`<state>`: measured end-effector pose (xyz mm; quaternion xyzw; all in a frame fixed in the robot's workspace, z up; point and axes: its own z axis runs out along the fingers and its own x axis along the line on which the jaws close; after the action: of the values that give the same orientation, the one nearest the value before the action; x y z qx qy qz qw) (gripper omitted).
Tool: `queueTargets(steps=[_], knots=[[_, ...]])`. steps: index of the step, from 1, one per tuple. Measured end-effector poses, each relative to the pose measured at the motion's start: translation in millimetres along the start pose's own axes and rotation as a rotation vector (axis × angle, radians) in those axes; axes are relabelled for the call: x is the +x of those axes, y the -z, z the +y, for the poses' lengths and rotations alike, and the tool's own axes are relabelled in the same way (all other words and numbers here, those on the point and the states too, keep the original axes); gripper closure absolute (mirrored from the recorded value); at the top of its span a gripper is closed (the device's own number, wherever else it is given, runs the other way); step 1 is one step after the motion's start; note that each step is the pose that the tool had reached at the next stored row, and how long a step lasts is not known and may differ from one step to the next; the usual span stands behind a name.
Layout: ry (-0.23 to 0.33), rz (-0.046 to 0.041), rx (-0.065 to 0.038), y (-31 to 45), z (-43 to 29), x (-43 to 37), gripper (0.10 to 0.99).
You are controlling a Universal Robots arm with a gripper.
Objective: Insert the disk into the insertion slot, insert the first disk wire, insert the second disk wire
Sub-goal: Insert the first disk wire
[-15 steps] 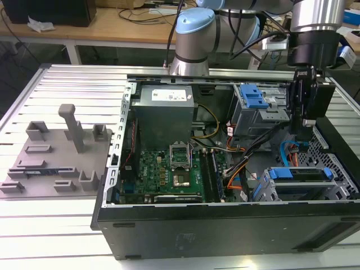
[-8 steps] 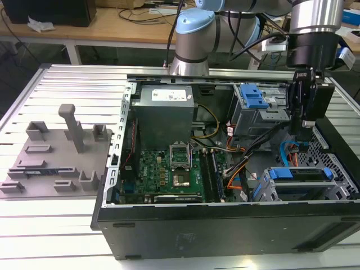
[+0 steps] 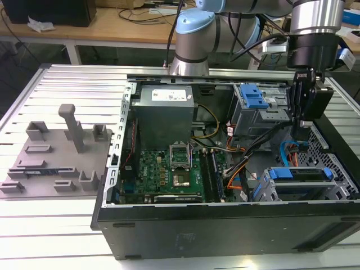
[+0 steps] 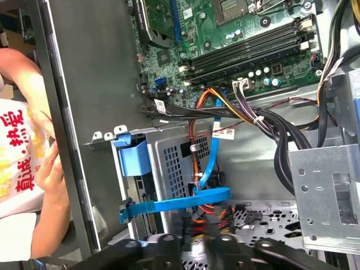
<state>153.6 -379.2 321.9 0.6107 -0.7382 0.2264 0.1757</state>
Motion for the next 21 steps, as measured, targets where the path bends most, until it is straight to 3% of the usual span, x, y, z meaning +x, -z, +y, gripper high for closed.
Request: queueTargets(steps=[1, 3, 15, 21], knots=[[0.000, 0.0011, 0.000, 0.0, 0.0, 0.0, 0.816], [0.000, 0.0034, 0.001, 0.0, -0.1, 0.0, 0.922], [0.000, 0.0036, 0.001, -1.5, -0.6, 2.3, 0.922], [-0.001, -0.0467, -0.009, -7.0, -3.1, 14.5, 0.922]])
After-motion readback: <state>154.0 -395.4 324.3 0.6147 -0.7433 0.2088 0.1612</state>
